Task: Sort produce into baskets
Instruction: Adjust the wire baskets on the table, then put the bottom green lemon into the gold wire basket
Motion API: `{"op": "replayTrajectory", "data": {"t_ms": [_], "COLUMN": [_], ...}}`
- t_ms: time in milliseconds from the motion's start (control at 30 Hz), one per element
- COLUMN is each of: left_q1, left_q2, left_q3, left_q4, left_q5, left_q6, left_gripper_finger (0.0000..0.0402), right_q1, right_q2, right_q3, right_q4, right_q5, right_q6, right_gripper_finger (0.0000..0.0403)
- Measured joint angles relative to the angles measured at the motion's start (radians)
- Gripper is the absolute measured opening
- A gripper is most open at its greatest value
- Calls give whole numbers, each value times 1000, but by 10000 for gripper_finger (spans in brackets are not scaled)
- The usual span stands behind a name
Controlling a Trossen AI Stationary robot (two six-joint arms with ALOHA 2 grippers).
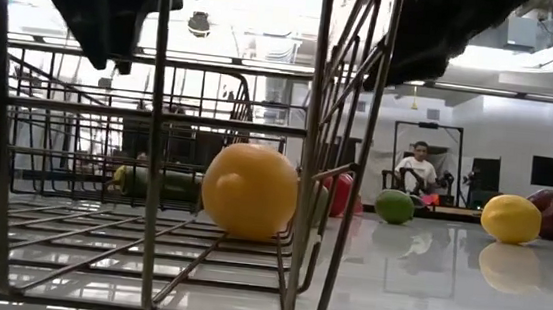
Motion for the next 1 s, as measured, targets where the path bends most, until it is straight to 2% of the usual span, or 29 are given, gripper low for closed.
{"op": "replayTrajectory", "data": {"t_ms": [267,433,600,700,800,1000], "left_q1": [-10,-25,-41,-41,-40,-38], "left_q2": [-14,-27,-133,-215,-307,-450], "left_q3": [-1,-1,-1,-13,-45,-110], "left_q4": [10,12,43,81,161,274], "left_q5": [-25,-47,-130,-196,-247,-325], "left_q6": [-4,6,2,2,18,56], "left_gripper_finger": [212,245,249,249,249,249], "right_q1": [16,26,6,-5,-17,-45], "right_q2": [96,90,89,121,175,293], "right_q3": [0,-46,-151,-203,-213,-214], "right_q4": [94,142,319,497,594,710], "right_q5": [0,-1,-7,-50,-108,-151], "right_q6": [-22,-55,-73,-107,-152,-216], "right_gripper_finger": [291,291,291,292,292,292]}}
